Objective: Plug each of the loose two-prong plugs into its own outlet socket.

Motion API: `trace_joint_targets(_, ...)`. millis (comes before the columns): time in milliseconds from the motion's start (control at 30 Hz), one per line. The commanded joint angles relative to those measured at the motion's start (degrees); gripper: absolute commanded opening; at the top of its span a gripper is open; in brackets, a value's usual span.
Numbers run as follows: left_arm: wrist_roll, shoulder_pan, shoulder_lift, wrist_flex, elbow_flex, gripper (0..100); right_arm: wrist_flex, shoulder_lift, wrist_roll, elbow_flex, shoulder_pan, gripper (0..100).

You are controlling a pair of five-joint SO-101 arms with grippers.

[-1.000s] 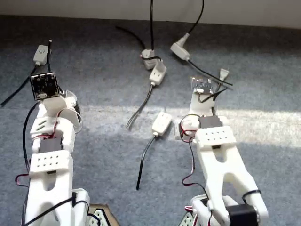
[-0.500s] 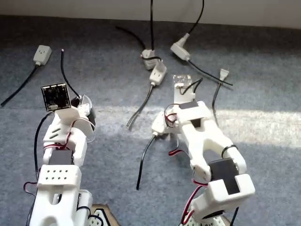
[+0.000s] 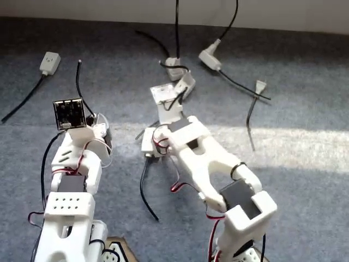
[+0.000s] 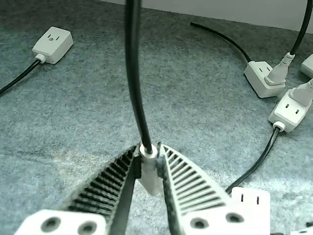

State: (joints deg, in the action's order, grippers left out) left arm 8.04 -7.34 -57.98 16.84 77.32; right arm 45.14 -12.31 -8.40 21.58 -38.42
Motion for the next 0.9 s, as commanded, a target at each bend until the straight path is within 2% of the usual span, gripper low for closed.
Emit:
trace_joint_targets(0,-1.14,0.66,-1.36,-0.18,-0.48,1,-0.75,-3.91,-0.35,-5.14,-3.47,20.9)
trace_joint_targets(133,0.18,0.75,-1.71,-0.18,-0.31,1,5.41,-8.13,-0.26,-10.24,-1.45,20.9)
trace_joint_targets(300,9.93,0.84,-1.89,-2.02,1.1,1,14.64,-6.11,-0.26,-14.11,6.46,20.9)
trace_joint_targets(500,9.49,2.68,-1.89,-6.24,1.36,1,14.99,1.1,0.0,-5.58,14.99,20.9)
trace_joint_targets(667,9.41,8.66,-1.89,-5.98,1.45,1,6.55,8.31,0.0,5.32,14.02,20.9)
trace_joint_targets(767,9.23,8.4,-1.89,-5.19,1.45,1,1.98,10.86,0.0,9.1,11.82,20.9)
trace_joint_targets(867,7.38,6.37,-1.89,-1.49,1.27,1,1.63,10.86,0.0,10.77,8.66,20.9)
